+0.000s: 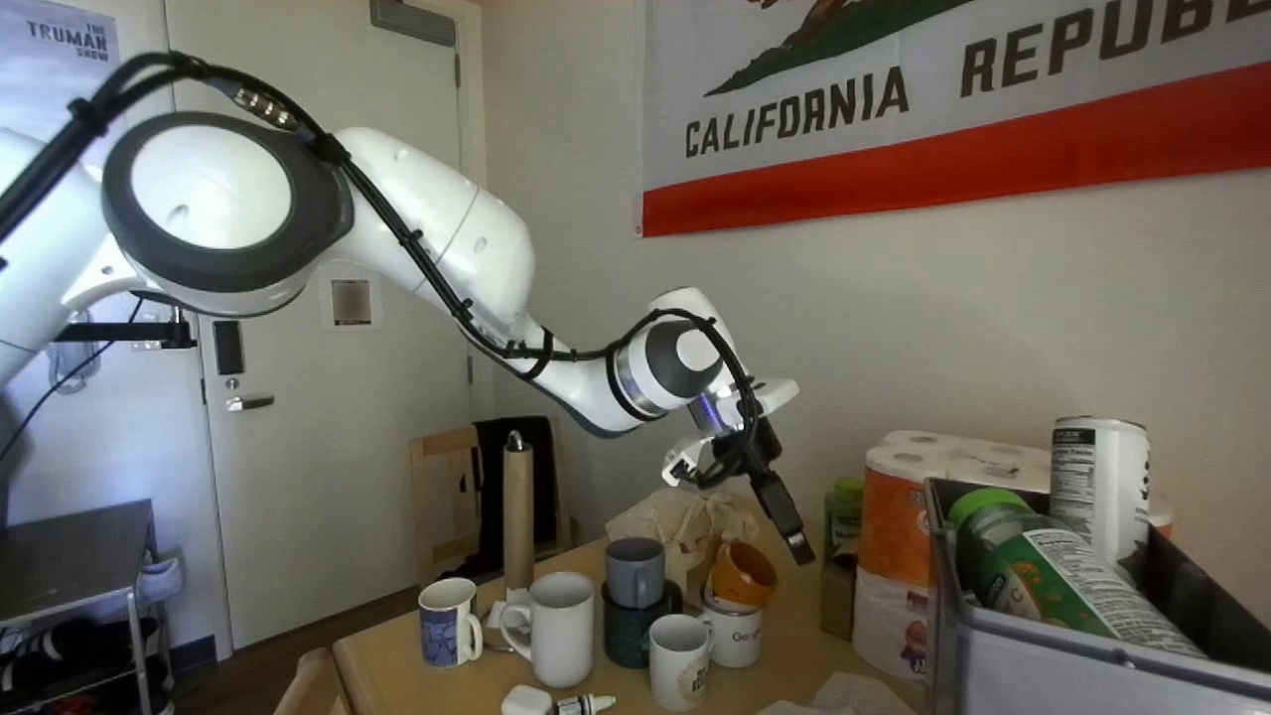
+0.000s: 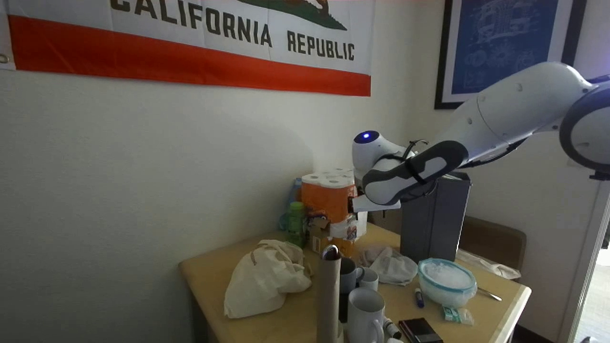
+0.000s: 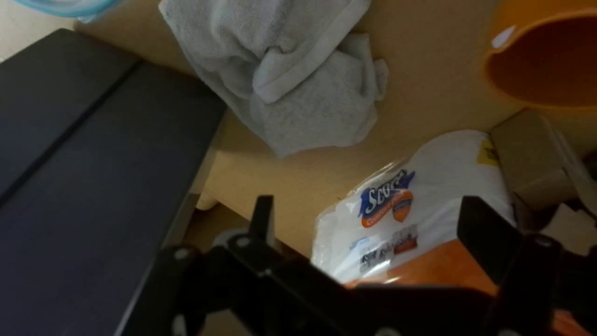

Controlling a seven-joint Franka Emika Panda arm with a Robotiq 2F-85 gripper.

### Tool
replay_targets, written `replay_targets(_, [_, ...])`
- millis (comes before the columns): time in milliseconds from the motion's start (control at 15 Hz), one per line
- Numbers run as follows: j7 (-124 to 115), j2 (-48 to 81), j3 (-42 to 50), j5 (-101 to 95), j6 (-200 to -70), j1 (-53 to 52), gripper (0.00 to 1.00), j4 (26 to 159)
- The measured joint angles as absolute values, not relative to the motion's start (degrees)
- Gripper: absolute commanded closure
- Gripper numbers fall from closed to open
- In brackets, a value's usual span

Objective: Use the towel to wipe in a mug

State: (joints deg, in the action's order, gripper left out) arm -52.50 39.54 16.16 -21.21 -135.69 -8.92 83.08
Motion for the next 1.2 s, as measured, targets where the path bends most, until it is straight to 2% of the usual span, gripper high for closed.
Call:
replay_targets(800, [-29.7, 23.5, 7.3, -17.4, -113.8, -8.6, 0.00, 84.3])
replay_targets(1200, [-25.8, 17.6, 6.4, -17.0, -110.4, -7.9, 0.00, 90.5])
